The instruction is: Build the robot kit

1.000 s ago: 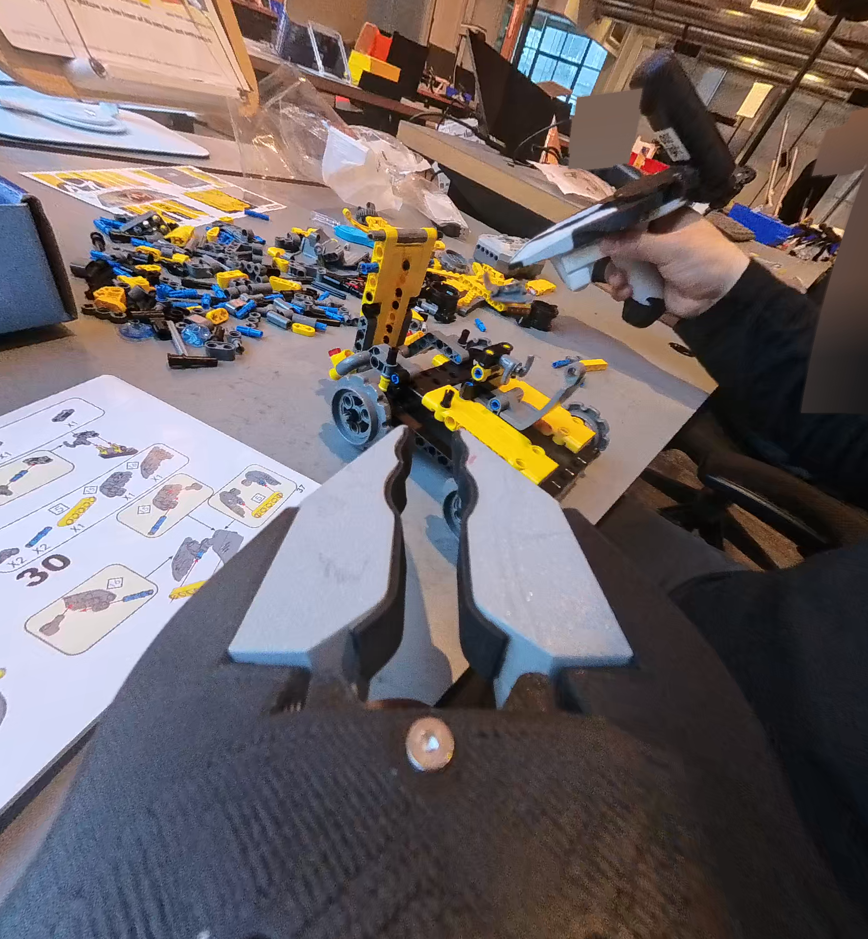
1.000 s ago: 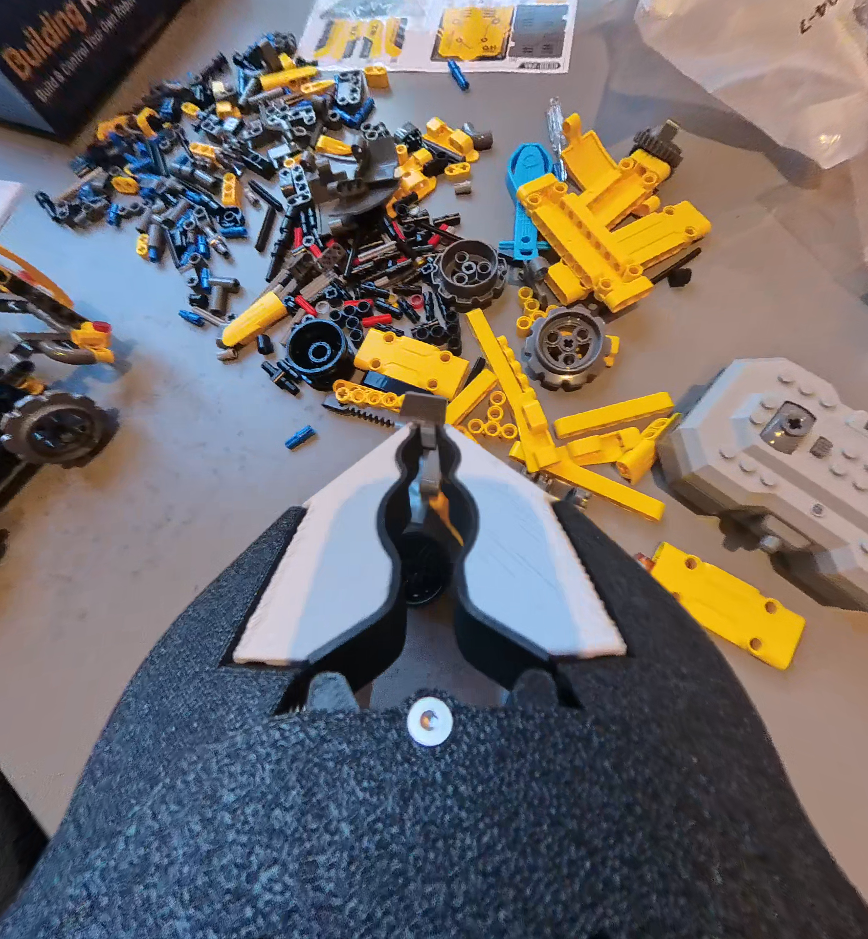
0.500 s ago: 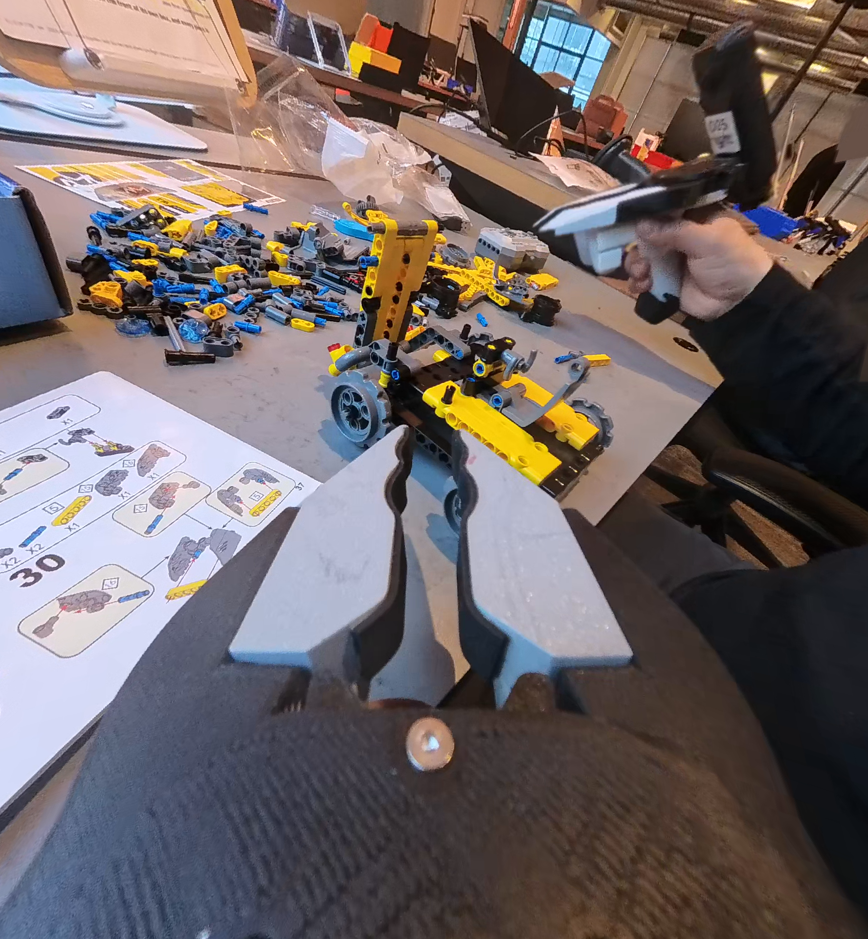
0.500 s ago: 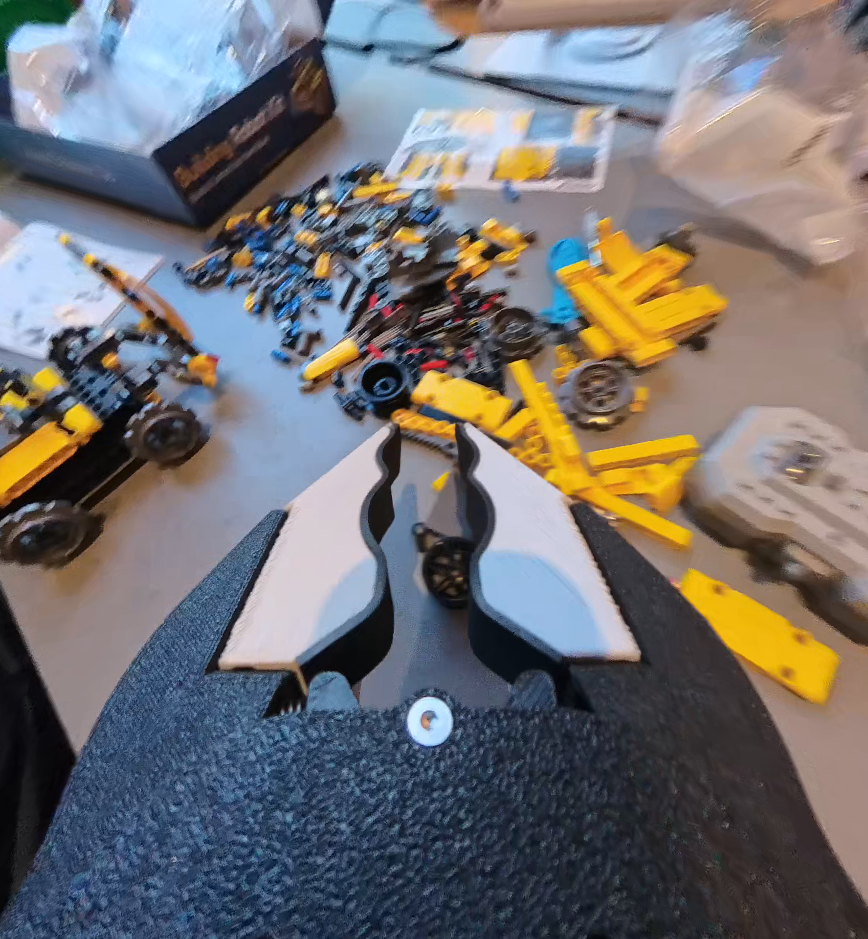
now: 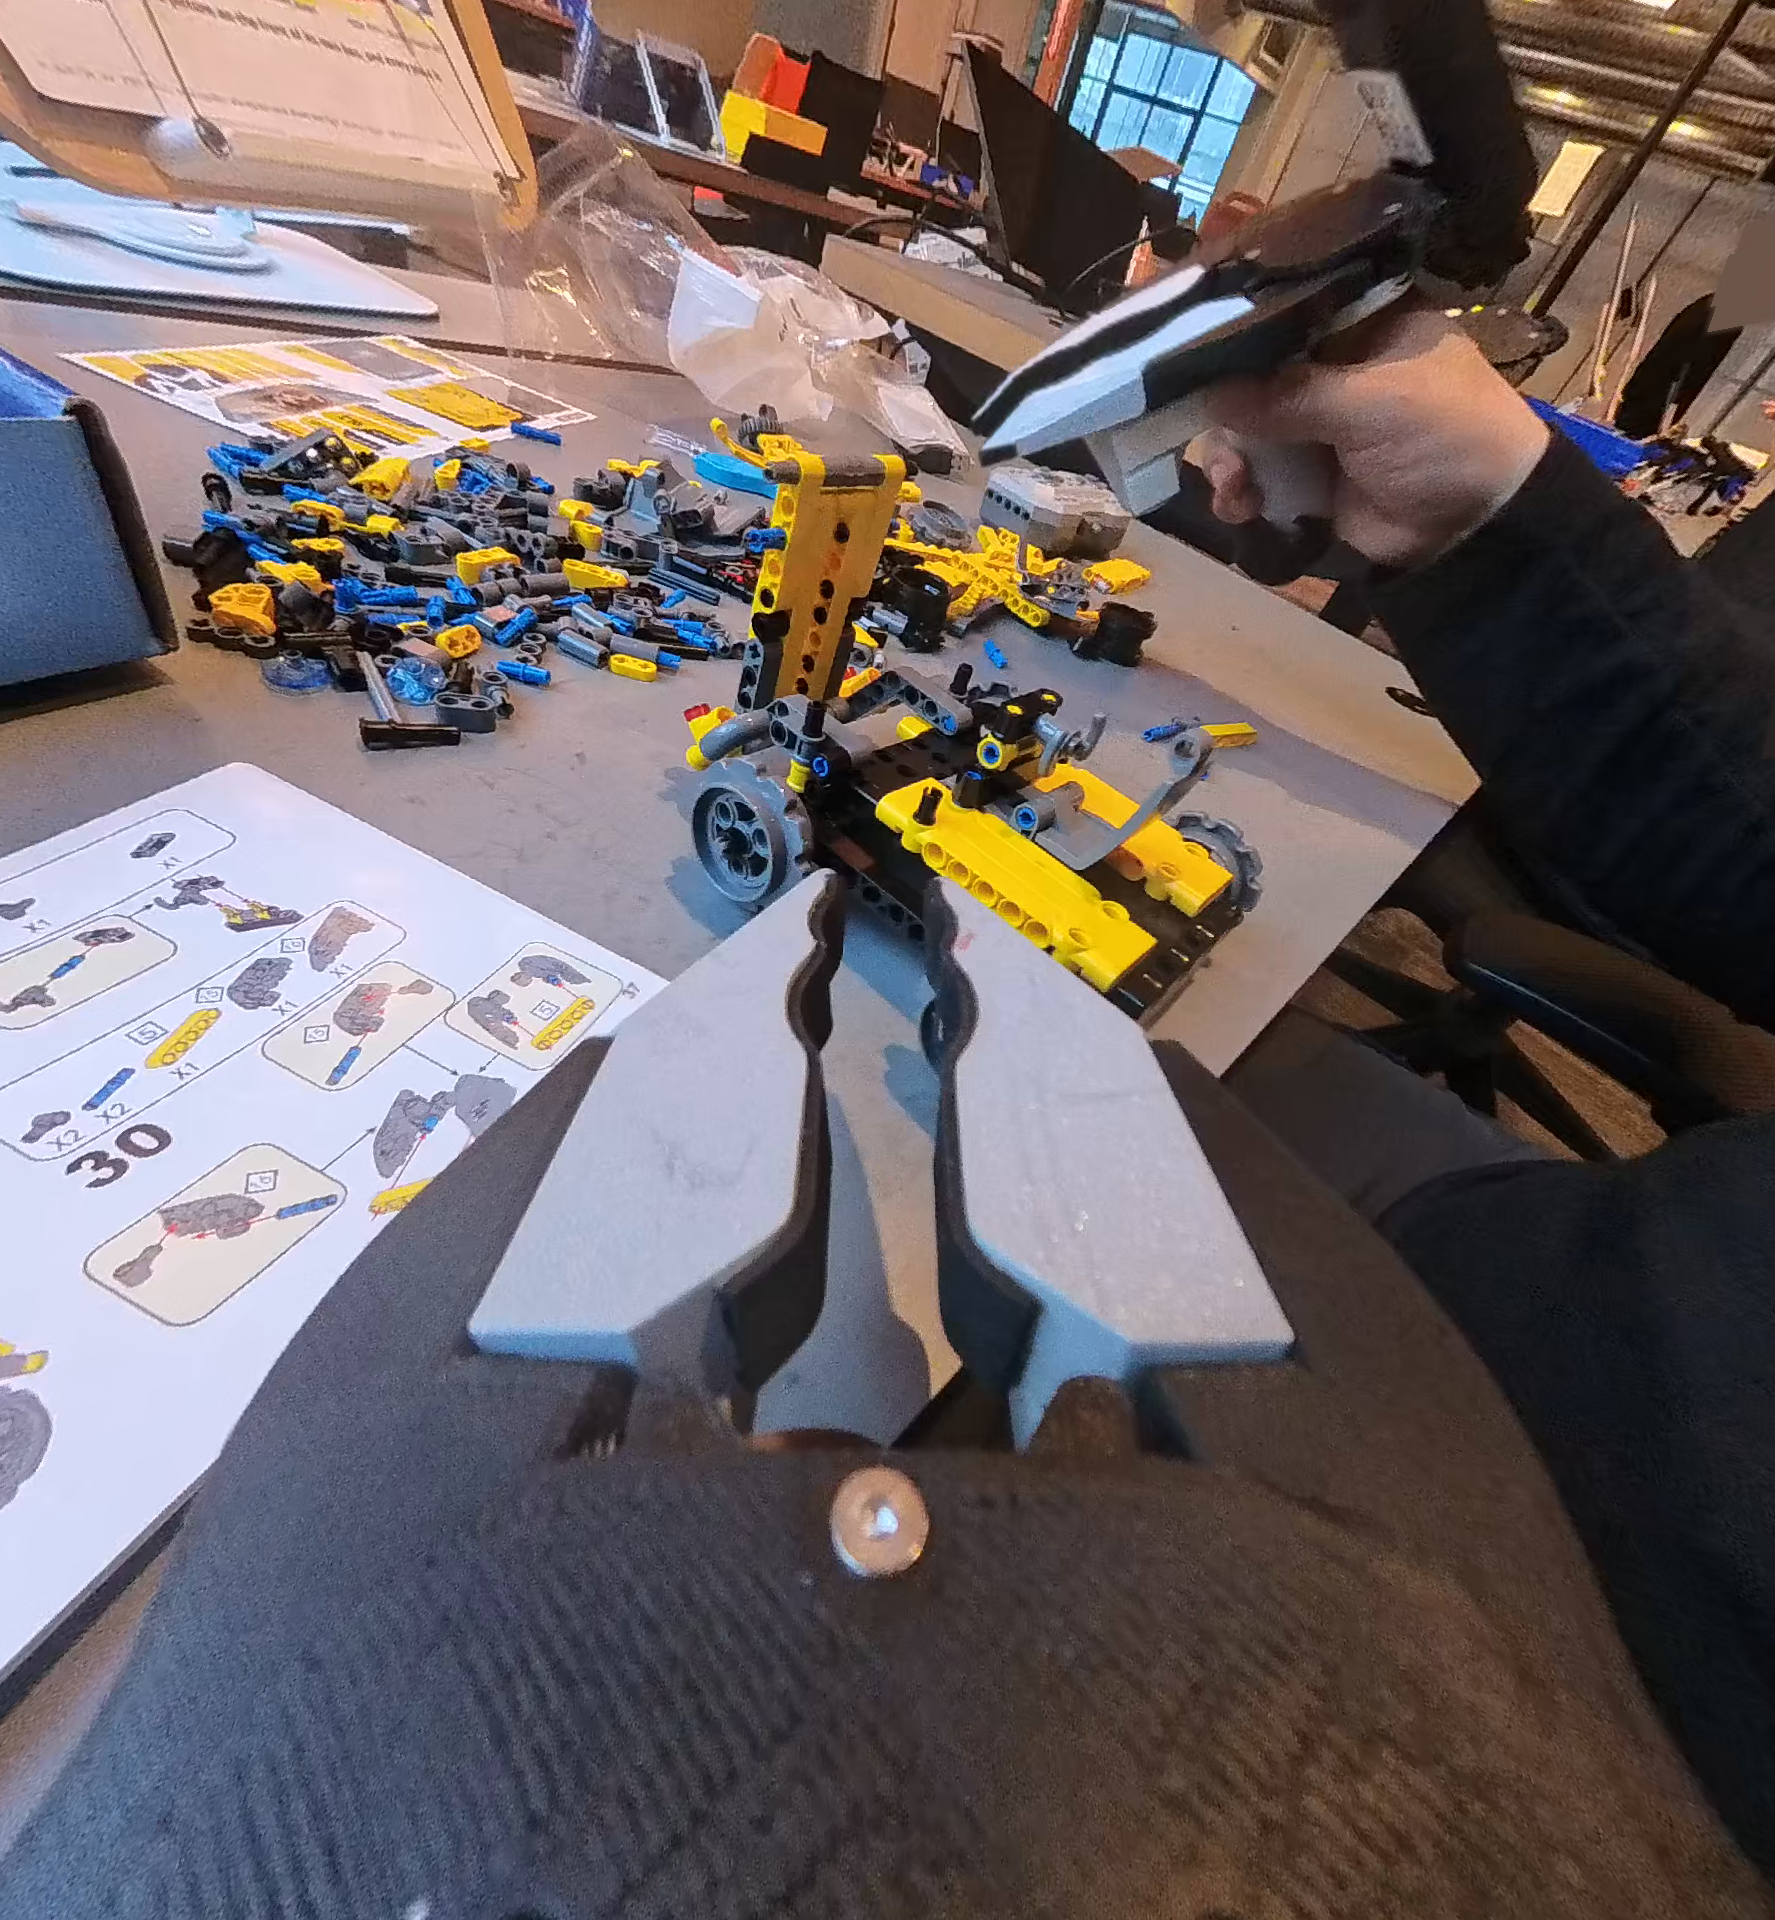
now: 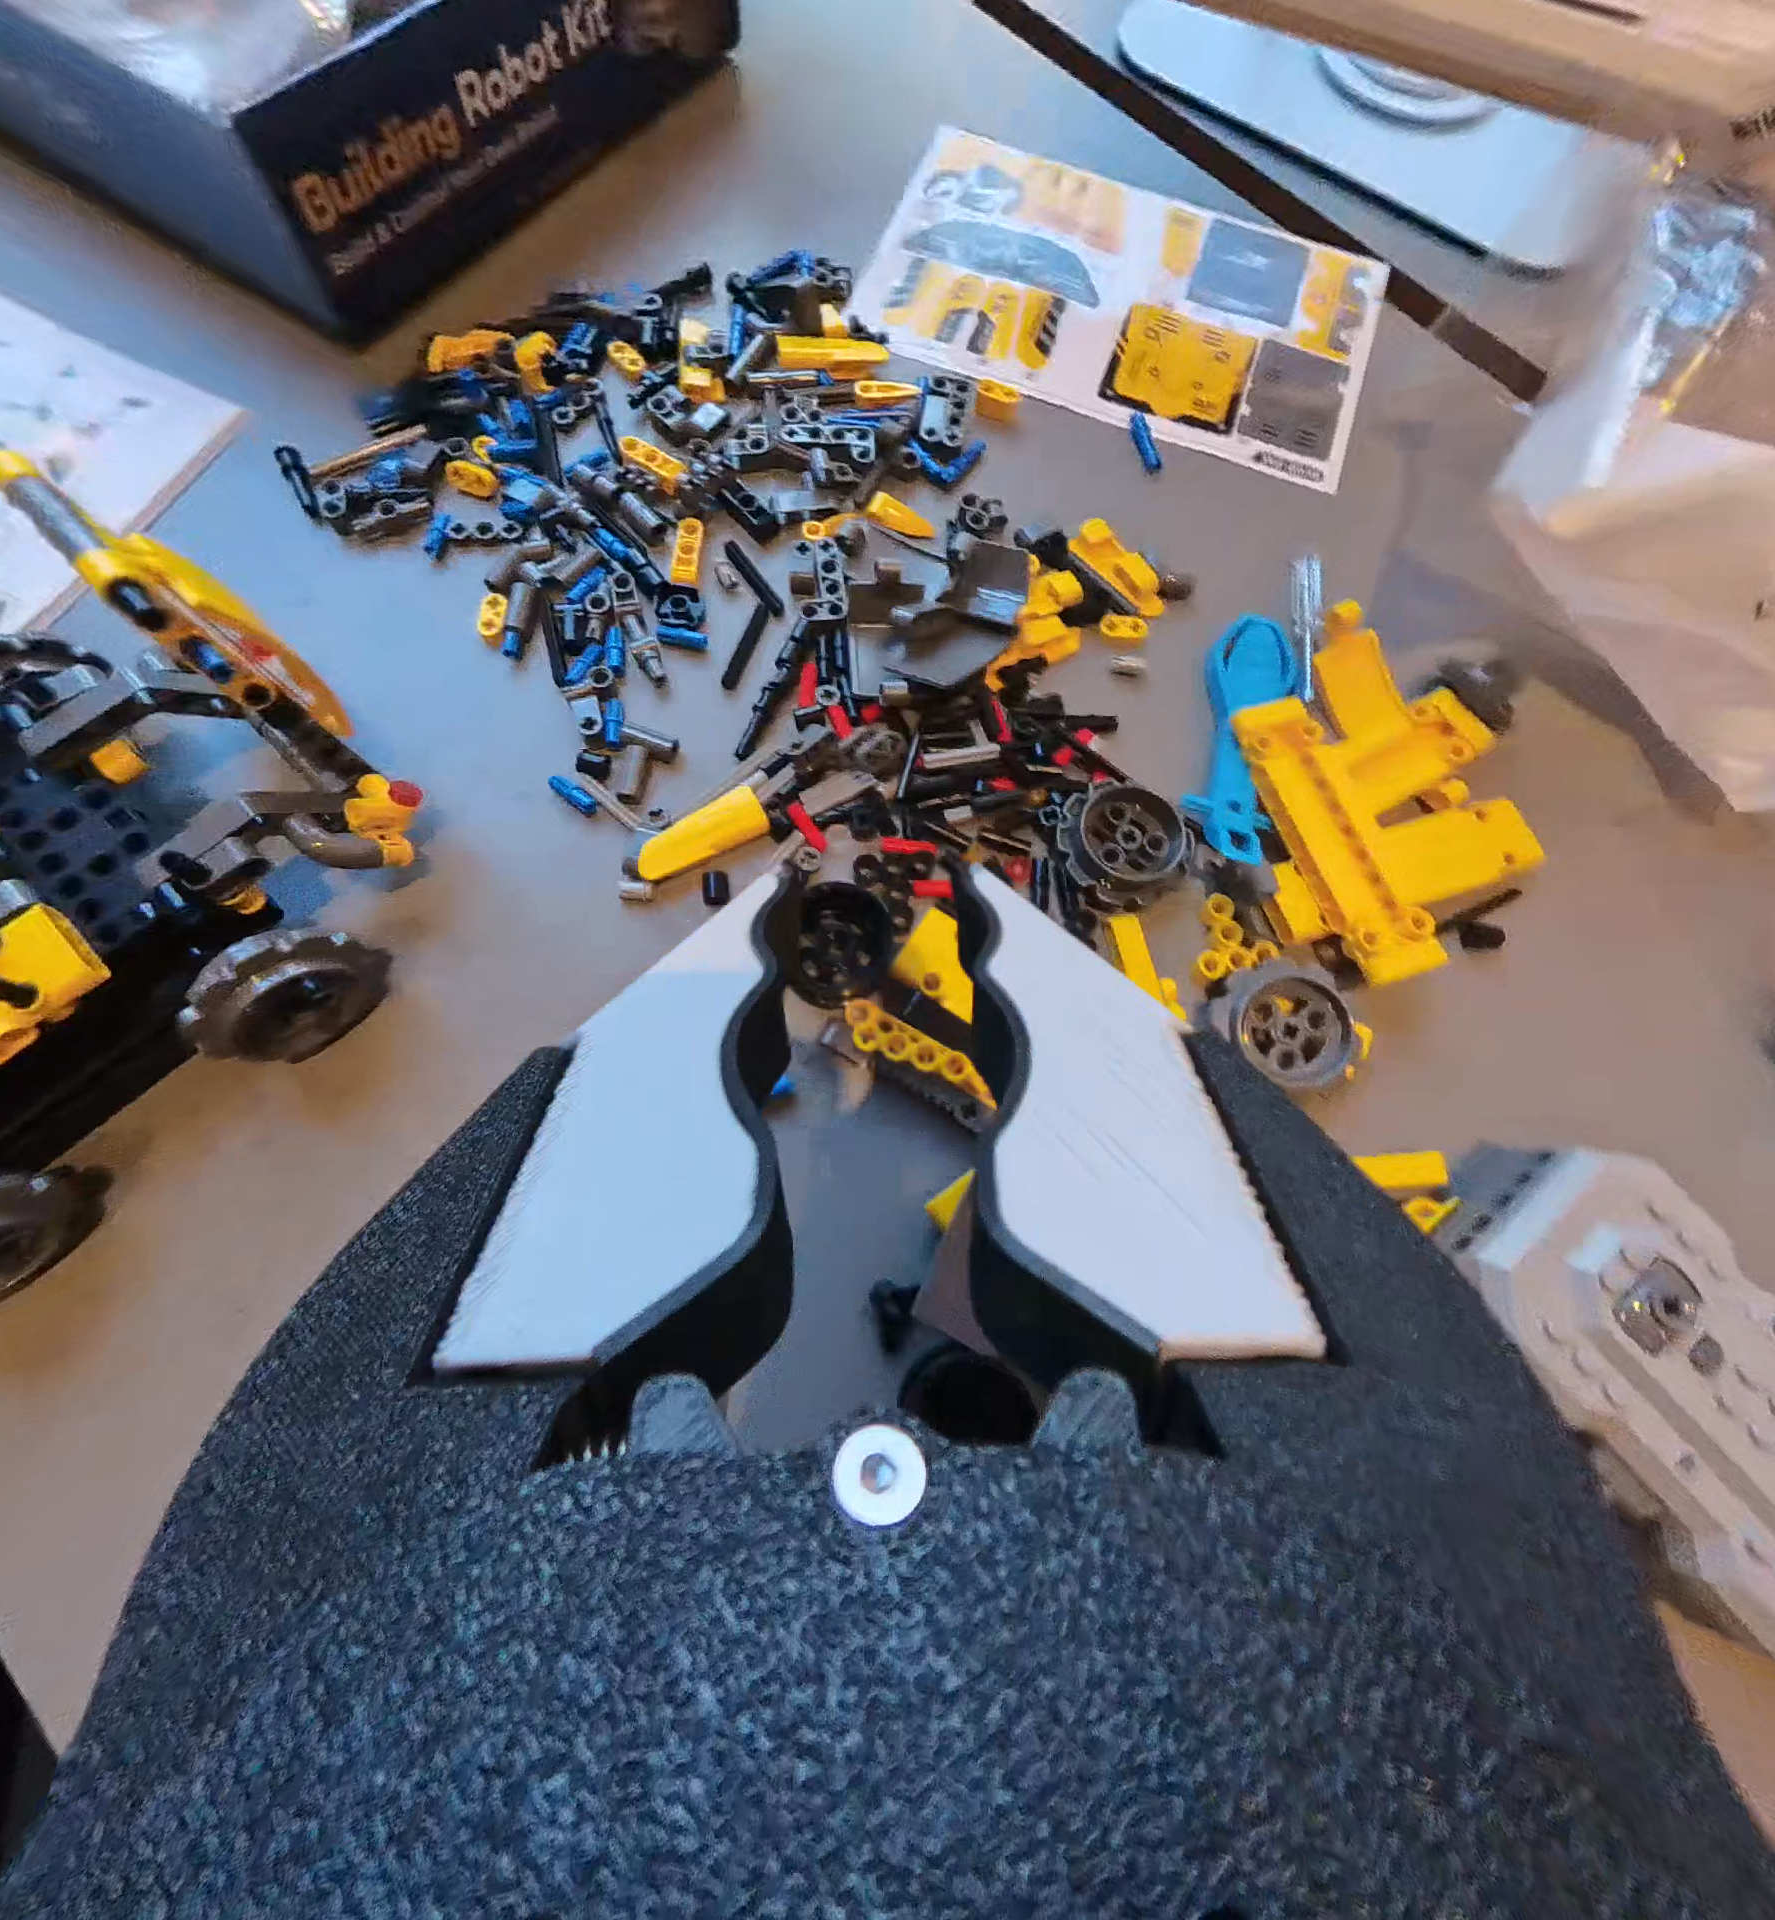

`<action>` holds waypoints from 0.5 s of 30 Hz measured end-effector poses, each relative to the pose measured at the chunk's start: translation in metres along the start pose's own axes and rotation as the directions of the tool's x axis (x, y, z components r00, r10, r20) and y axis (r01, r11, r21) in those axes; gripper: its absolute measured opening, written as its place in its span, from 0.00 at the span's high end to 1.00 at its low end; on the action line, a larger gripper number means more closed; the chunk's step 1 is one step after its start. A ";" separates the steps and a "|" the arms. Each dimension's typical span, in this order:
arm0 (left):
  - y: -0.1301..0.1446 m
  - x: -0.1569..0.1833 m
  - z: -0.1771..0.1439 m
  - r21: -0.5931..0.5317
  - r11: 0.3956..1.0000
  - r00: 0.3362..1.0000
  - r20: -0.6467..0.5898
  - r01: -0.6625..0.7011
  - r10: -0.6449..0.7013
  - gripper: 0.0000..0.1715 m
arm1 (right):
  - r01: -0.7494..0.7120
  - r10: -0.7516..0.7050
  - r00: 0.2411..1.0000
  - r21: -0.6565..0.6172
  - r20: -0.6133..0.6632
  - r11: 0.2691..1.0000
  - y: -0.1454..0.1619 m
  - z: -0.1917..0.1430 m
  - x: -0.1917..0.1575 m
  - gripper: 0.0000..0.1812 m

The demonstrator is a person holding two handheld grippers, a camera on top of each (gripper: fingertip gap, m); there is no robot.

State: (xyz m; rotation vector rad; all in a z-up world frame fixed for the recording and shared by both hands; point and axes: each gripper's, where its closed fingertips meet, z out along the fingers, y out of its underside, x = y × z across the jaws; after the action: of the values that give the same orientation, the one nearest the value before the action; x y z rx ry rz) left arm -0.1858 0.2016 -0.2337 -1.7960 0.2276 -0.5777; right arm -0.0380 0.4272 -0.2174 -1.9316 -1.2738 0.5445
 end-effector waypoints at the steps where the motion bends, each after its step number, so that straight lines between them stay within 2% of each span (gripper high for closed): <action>1: 0.000 -0.001 0.000 0.000 1.000 1.000 0.000 0.003 -0.003 0.93 | -0.018 0.018 1.000 -0.003 0.000 1.000 0.003 -0.001 0.002 0.84; 9: 0.001 0.004 0.003 -0.005 1.000 0.999 -0.030 0.023 -0.023 0.93 | -0.033 0.033 0.999 -0.019 -0.003 0.999 0.033 -0.012 0.005 0.86; 15: 0.002 0.004 0.004 -0.011 1.000 0.999 -0.025 0.020 -0.020 0.93 | -0.099 0.100 0.995 0.068 -0.015 0.993 0.027 -0.023 0.016 0.87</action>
State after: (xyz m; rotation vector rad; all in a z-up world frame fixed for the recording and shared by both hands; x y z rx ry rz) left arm -0.1796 0.2026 -0.2355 -1.8043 0.2310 -0.6144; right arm 0.0007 0.4275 -0.2231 -1.9472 -1.1387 0.6108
